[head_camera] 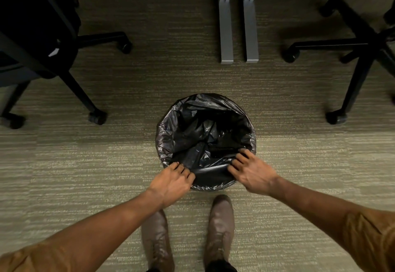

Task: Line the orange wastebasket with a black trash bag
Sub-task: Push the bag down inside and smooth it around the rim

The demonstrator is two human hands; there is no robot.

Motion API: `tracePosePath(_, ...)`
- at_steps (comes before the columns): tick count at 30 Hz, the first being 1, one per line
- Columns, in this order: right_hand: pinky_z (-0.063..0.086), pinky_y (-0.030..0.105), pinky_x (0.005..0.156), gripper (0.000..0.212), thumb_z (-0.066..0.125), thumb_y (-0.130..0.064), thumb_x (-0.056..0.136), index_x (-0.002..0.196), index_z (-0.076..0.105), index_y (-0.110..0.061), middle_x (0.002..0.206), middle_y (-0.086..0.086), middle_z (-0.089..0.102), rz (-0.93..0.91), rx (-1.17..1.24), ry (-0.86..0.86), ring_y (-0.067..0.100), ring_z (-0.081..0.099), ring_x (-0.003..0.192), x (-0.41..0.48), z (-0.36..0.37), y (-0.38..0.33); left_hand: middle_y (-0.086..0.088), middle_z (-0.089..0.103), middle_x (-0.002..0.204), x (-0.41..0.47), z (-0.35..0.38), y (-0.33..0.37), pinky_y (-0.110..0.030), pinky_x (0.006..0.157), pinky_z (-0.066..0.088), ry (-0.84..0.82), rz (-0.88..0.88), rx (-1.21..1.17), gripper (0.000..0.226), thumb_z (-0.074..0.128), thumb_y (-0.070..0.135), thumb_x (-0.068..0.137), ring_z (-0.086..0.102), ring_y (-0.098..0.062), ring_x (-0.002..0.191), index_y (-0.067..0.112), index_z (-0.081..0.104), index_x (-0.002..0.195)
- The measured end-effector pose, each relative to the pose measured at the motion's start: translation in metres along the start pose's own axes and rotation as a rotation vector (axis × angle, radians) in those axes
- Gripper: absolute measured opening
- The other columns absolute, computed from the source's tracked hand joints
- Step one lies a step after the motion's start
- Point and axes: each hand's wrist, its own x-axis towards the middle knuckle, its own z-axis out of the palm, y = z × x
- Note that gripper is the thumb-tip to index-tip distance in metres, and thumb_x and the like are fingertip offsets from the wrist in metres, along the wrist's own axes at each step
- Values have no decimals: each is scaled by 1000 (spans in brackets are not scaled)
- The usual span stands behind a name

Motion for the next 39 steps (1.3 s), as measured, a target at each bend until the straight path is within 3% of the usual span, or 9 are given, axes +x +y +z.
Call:
tracePosePath(9, 21, 58, 130, 58, 72, -31, 90, 142, 56, -11, 131, 17, 64, -83, -110, -33, 38, 56, 132, -3, -12, 69, -21, 69, 130, 2, 4, -5, -49, 108, 51, 29, 43, -7, 38, 51, 6, 104, 68, -35, 116, 1, 52, 141)
tracePosePath(12, 18, 62, 131, 73, 66, -40, 87, 154, 48, -15, 139, 17, 60, -48, -84, -57, 38, 51, 140, 5, -29, 73, -28, 46, 164, 0, 6, -6, -54, 126, 41, -9, 28, -23, 59, 45, 20, 111, 53, -40, 147, -1, 30, 164)
tracePosePath(14, 16, 65, 130, 83, 60, -50, 83, 158, 44, -19, 142, 17, 58, -50, -34, -98, 37, 49, 141, 9, -43, 66, -27, 23, 178, -3, 2, -7, -54, 137, 21, -21, 15, -63, 80, 39, 50, 113, 28, -42, 165, 0, 13, 171)
tracePosePath(18, 23, 67, 126, 85, 55, -69, 82, 152, 53, -21, 136, 18, 60, -48, 83, -9, 35, 55, 133, 6, -50, 42, -25, 47, 168, -18, -13, -9, -55, 129, 30, 167, -125, -138, 99, 30, 80, 104, 46, -40, 156, 0, 50, 159)
tracePosePath(23, 30, 63, 124, 90, 37, -84, 96, 155, 52, -18, 147, 13, 56, 277, 282, 218, 32, 50, 143, -4, -46, 15, -25, 39, 169, -12, -30, -30, -58, 129, 37, 457, -629, -540, 69, 60, 50, 107, 39, -40, 158, 0, 50, 154)
tracePosePath(26, 39, 59, 119, 72, 58, -61, 102, 150, 57, -8, 148, 19, 57, 704, 344, 393, 37, 51, 141, -2, -45, 2, -25, 42, 164, 0, -41, -42, -49, 120, 51, 498, -792, -777, 73, 71, 29, 104, 54, -39, 145, -3, 36, 159)
tracePosePath(30, 48, 57, 114, 68, 73, -33, 101, 155, 47, -1, 150, 22, 56, 1185, 763, 519, 38, 53, 138, 10, -49, -8, -20, 56, 155, 16, -50, -44, -20, 84, 53, 452, -940, -961, 72, 69, 8, 104, 68, -20, 103, -1, 30, 164)
tracePosePath(34, 60, 45, 101, 62, 72, -18, 102, 157, 47, -6, 137, 18, 72, 1339, 961, 579, 36, 74, 111, 23, -47, -14, -6, 65, 110, 22, -48, -49, -31, 72, 60, 453, -994, -1048, 62, 61, -12, 99, 66, -19, 85, -1, 41, 156)
tracePosePath(39, 62, 45, 100, 64, 65, -4, 101, 161, 41, -7, 128, 19, 74, 1263, 1057, 525, 37, 75, 104, 27, -36, -15, -8, 68, 105, 19, -41, -50, -19, 62, 48, 417, -958, -1063, 68, 58, -11, 101, 63, -14, 75, 0, 32, 163)
